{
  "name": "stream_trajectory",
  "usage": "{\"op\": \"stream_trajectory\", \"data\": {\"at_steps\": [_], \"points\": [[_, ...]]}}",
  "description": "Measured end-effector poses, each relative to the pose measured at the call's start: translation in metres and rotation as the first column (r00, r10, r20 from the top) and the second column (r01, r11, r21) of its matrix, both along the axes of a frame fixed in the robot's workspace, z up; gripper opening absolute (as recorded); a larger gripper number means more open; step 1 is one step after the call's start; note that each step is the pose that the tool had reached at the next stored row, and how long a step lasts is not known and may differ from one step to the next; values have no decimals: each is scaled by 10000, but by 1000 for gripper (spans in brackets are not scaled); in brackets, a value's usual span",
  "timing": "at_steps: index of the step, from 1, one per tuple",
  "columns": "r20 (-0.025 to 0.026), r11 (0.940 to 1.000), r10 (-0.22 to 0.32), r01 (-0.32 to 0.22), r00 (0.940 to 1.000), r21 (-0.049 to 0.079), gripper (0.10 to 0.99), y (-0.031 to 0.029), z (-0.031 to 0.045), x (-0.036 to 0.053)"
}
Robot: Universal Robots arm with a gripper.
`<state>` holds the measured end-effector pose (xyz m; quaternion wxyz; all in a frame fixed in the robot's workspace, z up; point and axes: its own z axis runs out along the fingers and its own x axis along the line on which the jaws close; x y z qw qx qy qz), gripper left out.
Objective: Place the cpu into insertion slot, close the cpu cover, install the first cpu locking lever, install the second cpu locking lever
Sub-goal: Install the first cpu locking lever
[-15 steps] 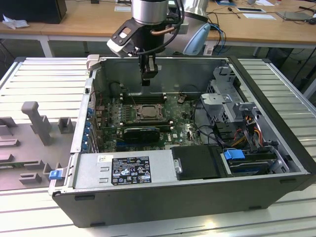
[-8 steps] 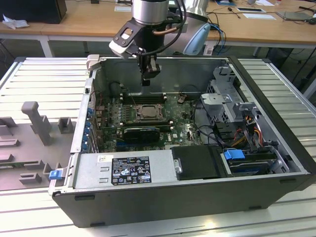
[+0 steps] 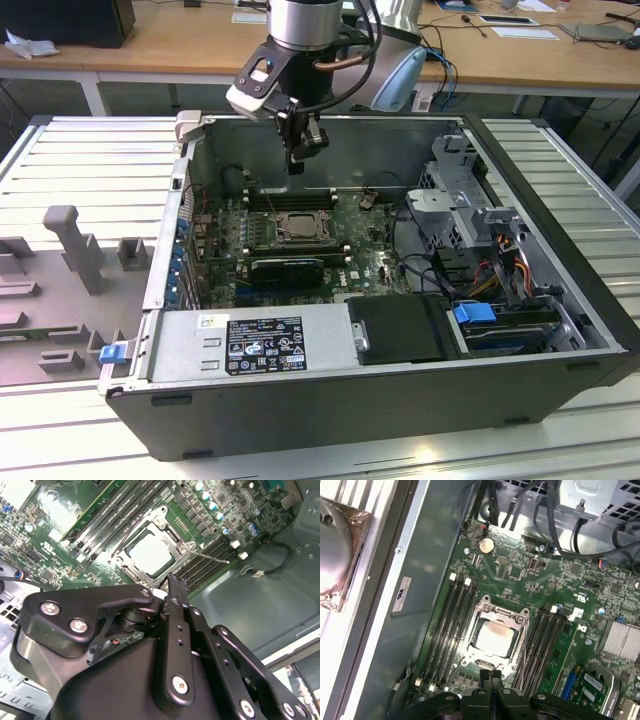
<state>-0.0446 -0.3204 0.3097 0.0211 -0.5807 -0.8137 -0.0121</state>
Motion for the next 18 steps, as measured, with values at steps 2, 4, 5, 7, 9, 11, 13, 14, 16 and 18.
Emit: {"op": "stream_trajectory", "data": {"at_steps": [2,4,5,7,9,11,13,14,16,18], "points": [[-1,9999,140,-140,9999,0,106,0,0,0],[0,9993,383,-383,9993,0,106,0,0,0],[0,9990,446,-446,9990,0,106,0,0,0],[0,9978,661,-661,9978,0,106,0,0,0],[0,9942,1076,-1076,9942,0,106,0,0,0],[0,9855,1699,-1699,9855,0,106,0,-2,0],[0,9779,2089,-2089,9779,-1,106,0,-2,0],[0,9754,2203,-2203,9754,-1,106,0,-2,0],[1,9693,2458,-2458,9693,-1,106,0,-3,0],[1,9638,2668,-2668,9638,0,106,0,-3,0]]}}
